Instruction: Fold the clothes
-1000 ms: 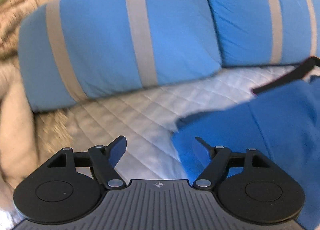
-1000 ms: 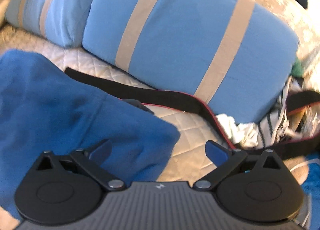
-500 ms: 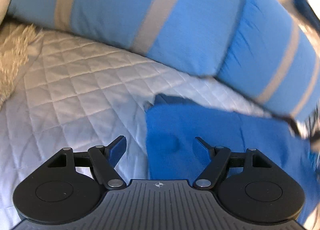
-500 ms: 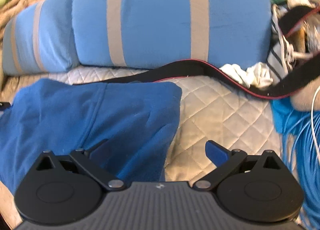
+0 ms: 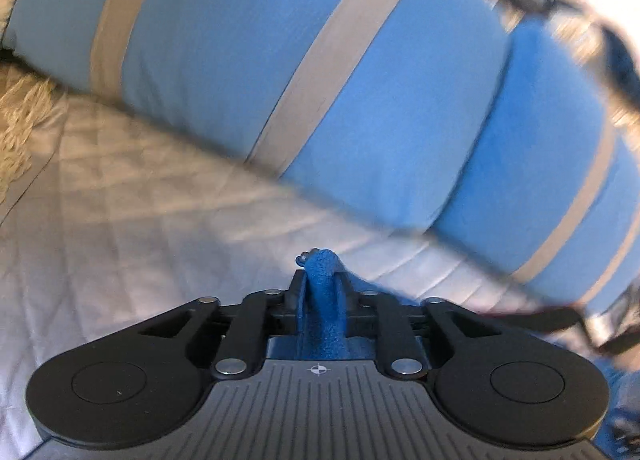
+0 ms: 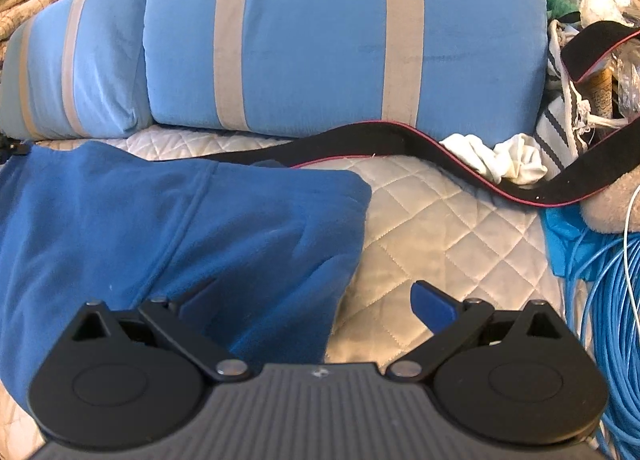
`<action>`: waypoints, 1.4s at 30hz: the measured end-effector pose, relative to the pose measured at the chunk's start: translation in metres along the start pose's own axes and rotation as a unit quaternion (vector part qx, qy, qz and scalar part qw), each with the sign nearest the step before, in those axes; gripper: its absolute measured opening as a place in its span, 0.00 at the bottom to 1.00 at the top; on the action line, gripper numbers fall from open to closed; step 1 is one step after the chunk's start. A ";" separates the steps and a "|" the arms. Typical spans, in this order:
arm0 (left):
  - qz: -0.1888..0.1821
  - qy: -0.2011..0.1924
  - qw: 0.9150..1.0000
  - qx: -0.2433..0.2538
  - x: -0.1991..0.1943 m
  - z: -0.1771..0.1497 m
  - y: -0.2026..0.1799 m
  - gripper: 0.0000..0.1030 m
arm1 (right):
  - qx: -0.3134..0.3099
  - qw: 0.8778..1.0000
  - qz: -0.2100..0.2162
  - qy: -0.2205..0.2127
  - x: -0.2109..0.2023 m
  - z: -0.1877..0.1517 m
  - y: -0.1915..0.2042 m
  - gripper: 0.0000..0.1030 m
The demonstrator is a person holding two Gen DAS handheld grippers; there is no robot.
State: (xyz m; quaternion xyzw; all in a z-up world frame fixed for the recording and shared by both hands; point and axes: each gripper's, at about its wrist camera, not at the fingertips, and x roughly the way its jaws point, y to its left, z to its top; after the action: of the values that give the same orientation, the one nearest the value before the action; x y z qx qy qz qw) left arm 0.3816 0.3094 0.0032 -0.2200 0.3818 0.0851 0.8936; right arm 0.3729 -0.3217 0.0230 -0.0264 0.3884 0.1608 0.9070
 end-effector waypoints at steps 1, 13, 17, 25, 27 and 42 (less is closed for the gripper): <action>0.018 0.012 1.000 0.000 0.004 -0.003 0.001 0.28 | 0.004 1.000 -0.001 -0.001 0.000 -0.001 0.000 1.00; 0.008 0.043 0.994 -0.099 -0.057 -0.061 0.039 0.61 | 0.058 0.997 0.046 0.030 -0.020 -0.020 -0.020 1.00; -0.032 0.070 0.990 -0.120 -0.072 -0.088 0.051 0.63 | 0.113 0.987 0.098 0.059 -0.018 -0.032 -0.036 1.00; -0.146 0.077 0.965 -0.203 -0.057 -0.114 0.087 0.63 | 0.263 0.927 0.250 0.095 0.019 -0.055 -0.082 1.00; -0.170 0.093 0.954 -0.227 -0.042 -0.117 0.095 0.64 | 0.286 0.913 0.273 0.104 0.033 -0.060 -0.088 1.00; -0.278 0.117 0.923 -0.240 0.000 -0.119 0.088 0.72 | 0.269 0.865 0.402 0.132 0.090 -0.045 -0.081 0.99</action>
State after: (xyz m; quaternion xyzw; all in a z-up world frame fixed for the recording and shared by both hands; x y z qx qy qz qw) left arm 0.2768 0.3327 -0.0988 -0.5333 0.3755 -0.1044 0.7508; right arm 0.4251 -0.3821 -0.0787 0.3557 0.5098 0.3961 0.6757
